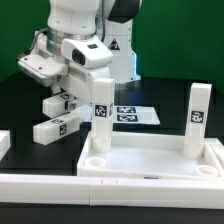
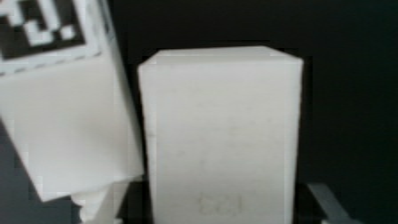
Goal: Assemble desk
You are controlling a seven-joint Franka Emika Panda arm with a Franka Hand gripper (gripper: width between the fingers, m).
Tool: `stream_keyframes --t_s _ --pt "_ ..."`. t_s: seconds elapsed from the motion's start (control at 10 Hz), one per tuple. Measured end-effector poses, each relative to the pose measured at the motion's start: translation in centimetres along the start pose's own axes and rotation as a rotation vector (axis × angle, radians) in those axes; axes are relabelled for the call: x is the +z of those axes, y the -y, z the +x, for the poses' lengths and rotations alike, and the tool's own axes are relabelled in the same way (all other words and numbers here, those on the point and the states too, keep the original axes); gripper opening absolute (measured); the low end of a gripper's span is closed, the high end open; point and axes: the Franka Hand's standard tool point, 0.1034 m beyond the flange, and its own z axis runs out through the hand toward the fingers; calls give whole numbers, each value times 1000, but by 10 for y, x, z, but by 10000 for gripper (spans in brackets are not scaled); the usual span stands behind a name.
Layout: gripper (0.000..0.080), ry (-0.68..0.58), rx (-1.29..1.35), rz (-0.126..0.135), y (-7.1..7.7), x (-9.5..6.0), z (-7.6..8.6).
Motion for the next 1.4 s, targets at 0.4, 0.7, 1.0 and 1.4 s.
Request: stream_keyframes --t_s 0.4,0.7,1.0,1.4 --pt "284 -12 -29 15 46 10 -28" --pt "284 -42 -16 57 53 30 -48" --pt "284 -55 -17 75 38 29 -51" --pt "549 -55 32 76 41 29 -51"
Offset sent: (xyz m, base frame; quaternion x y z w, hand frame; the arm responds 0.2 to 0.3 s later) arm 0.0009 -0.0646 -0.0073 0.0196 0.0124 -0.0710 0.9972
